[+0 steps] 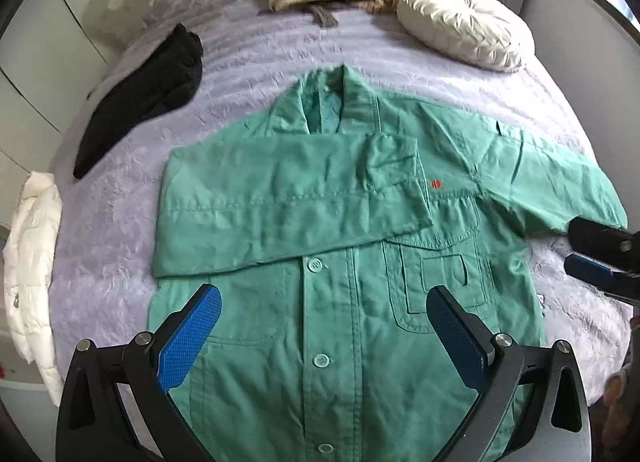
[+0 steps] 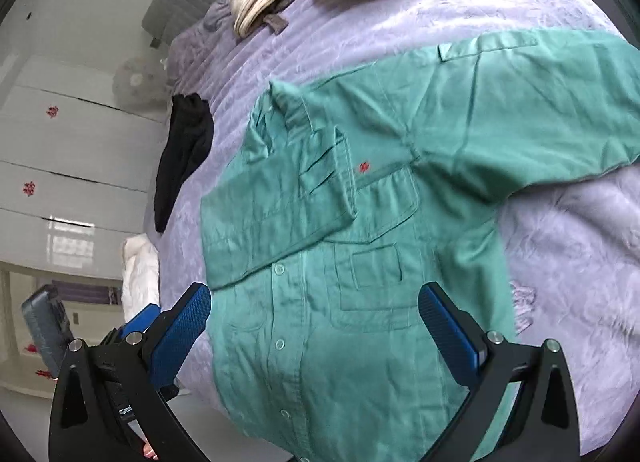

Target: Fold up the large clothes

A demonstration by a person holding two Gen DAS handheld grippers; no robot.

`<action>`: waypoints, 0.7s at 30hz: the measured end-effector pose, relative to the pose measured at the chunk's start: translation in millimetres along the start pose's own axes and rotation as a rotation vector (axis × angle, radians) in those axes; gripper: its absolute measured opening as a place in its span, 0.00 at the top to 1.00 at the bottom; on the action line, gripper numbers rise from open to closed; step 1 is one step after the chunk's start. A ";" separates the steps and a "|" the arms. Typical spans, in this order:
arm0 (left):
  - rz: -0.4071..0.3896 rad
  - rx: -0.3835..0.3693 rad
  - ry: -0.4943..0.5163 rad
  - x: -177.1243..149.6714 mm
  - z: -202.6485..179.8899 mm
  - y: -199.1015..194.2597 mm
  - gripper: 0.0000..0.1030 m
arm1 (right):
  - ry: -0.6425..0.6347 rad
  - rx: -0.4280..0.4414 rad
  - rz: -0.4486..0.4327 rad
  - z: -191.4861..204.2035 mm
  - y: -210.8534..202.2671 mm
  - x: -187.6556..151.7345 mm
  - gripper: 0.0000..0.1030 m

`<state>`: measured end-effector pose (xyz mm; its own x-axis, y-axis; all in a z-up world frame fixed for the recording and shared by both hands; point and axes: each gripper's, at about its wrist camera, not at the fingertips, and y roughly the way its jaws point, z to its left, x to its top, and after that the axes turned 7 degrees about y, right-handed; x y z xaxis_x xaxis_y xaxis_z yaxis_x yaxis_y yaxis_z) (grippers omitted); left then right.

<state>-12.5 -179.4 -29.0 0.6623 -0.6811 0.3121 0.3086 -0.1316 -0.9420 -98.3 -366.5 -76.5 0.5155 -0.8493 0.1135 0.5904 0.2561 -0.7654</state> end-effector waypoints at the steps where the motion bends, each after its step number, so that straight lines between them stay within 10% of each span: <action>1: 0.025 -0.009 0.000 1.2 -1.1 4.6 0.00 | 0.009 0.015 0.006 -3.5 -1.7 2.8 0.00; 21: 0.117 -0.012 -0.006 30.9 -27.1 46.4 0.00 | 0.528 -0.016 -0.172 -218.4 -64.8 78.9 0.00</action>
<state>3.8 -226.1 -66.4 0.6975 -0.6879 0.2008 0.2210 -0.0601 -0.9734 -231.5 -551.0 -156.2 0.0289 -0.9953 -0.0923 0.6270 0.0900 -0.7738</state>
